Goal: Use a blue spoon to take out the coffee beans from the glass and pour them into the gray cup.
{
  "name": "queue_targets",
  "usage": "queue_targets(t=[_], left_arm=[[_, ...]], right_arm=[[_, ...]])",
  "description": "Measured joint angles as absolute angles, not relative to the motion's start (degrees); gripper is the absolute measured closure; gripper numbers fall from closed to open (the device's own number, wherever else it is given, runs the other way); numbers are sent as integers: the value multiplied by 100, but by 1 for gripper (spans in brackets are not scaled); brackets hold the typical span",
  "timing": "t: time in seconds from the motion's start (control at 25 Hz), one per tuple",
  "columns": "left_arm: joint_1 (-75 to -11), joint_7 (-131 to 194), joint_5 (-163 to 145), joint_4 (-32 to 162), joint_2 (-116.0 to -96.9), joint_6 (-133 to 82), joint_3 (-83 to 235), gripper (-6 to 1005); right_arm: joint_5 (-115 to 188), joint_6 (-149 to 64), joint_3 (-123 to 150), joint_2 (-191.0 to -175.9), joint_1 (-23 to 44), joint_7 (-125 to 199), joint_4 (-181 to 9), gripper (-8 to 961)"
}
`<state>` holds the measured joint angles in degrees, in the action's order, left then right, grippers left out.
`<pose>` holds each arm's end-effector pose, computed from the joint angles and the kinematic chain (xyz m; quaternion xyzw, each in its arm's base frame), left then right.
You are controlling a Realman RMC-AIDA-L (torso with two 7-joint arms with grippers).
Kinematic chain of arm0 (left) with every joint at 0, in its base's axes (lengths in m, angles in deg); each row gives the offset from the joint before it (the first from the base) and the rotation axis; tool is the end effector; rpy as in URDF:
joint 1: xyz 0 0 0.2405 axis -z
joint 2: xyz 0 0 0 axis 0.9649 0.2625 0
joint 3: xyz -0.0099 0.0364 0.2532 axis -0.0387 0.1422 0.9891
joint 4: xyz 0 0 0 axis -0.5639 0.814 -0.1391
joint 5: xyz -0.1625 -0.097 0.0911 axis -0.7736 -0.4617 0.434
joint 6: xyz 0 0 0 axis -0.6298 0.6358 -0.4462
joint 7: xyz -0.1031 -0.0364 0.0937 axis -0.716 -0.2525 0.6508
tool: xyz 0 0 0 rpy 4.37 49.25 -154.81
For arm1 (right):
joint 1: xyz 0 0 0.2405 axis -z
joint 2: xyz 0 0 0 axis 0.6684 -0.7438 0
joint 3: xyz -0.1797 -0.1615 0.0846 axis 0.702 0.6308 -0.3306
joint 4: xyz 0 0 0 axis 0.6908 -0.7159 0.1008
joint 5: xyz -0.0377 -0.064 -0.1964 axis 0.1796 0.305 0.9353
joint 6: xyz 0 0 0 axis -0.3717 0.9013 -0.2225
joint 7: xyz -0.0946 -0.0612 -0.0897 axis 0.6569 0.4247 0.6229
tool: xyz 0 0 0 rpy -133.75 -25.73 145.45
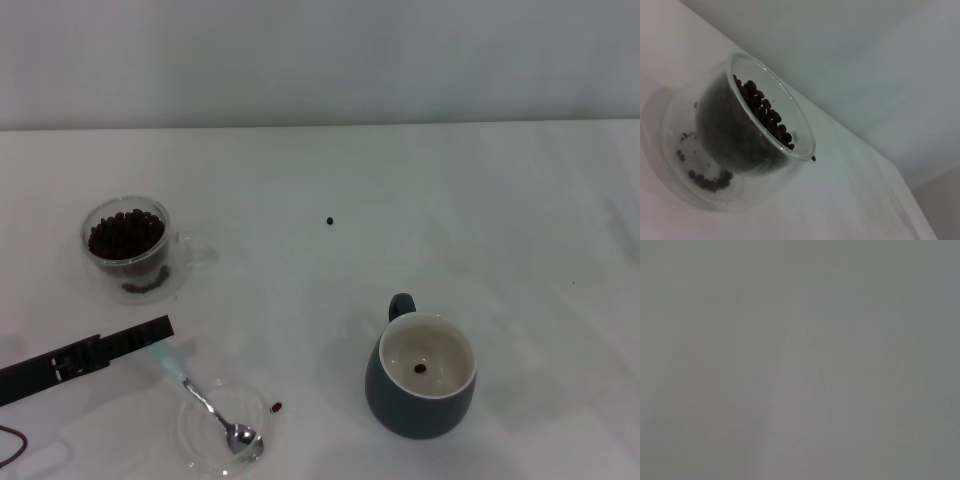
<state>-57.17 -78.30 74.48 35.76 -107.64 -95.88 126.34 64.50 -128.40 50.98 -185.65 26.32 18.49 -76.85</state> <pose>-0.3262 0.2841 -0.0124 -0.7610 -0.5690 -0.2908 0.1120 0.3410 0.2741 0.0938 -0.6589 0.0524 0.3982 0.6360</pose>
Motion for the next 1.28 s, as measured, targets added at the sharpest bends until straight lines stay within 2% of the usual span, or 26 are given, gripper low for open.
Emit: queue_targets(t=[0.6,0.76,1.12,1.28], left_arm=[[-5881,-7655,7417,3387,-10704,-9737,12385,383],[-6068,-7665,7422,3133,-10732,-9734,12341,290],[-6277,-7288,7401,2925,-10773,-9737,12101,275],[-6375,-6886,7392,2599,-10890,-9792,12037,276]], right_arm=[[6451,-12754,5075,-18556,2541,1849,-7672,329],[6451,-12722,5076,-18556,2498,1849,-7672,329],[6451,-12720,5098,-18556,2425,1849,-7672,329],[6450,-12720,5080,-18560,2426,1849,-7676,329]])
